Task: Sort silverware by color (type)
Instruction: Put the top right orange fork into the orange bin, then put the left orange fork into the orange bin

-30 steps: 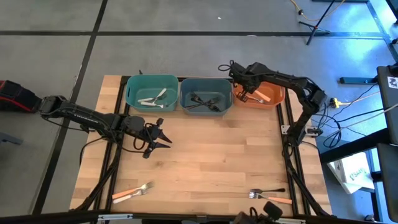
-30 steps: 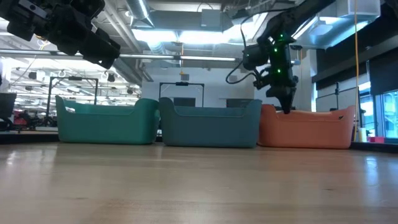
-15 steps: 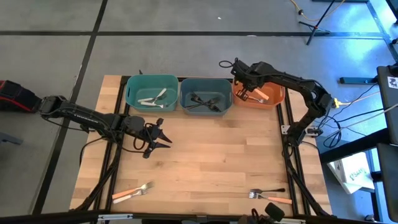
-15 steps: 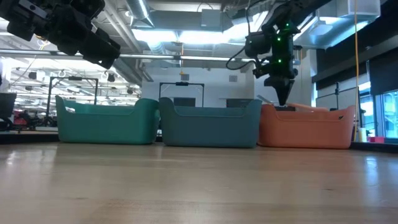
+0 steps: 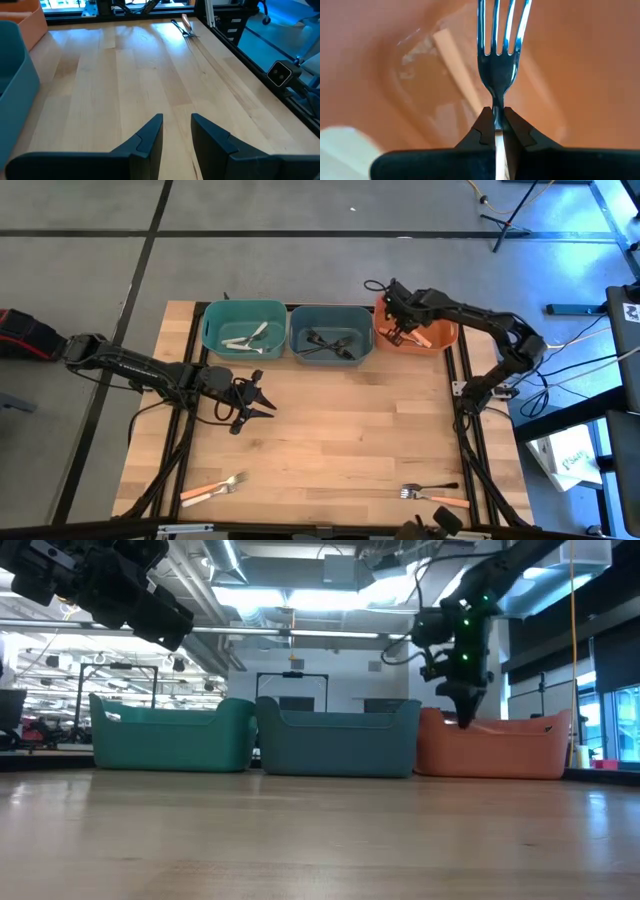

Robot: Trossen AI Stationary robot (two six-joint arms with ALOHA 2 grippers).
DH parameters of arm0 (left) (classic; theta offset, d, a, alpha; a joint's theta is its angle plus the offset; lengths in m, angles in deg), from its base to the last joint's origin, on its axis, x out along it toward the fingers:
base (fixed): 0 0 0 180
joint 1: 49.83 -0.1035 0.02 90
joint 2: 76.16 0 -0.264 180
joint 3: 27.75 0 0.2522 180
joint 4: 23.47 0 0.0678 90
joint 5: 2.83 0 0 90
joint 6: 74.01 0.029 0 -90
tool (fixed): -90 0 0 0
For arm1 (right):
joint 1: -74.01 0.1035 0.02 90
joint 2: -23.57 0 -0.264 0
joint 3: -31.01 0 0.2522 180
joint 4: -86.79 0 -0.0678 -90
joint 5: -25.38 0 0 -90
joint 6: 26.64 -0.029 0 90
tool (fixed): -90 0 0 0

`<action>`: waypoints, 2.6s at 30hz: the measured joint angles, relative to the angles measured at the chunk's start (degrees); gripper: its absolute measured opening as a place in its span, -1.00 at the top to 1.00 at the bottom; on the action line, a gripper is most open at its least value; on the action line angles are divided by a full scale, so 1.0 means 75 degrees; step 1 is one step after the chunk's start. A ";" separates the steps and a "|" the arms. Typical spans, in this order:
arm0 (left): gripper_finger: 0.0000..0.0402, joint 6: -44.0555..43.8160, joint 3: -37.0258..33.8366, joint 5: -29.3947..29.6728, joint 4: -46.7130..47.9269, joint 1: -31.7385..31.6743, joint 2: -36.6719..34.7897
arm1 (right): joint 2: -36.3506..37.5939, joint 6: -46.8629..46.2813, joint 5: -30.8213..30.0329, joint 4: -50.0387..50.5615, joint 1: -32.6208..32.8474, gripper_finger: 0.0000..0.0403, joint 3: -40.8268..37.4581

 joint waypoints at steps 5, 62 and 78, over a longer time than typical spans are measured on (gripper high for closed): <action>0.52 0.0003 0.0000 -0.0003 -0.0106 -0.0002 -0.0003 | 0.0018 -0.0004 0.0256 -0.0401 -0.0234 1.00 -0.0572; 0.19 -0.2879 0.1437 0.0211 0.4174 0.2015 0.0126 | 0.0455 -0.0248 0.0037 -0.9766 0.7188 0.22 -0.3143; 0.38 -0.8489 0.1445 -0.1273 0.5011 0.5066 0.2097 | 0.0455 -0.0420 -0.0010 -0.9954 0.7188 0.22 -0.3137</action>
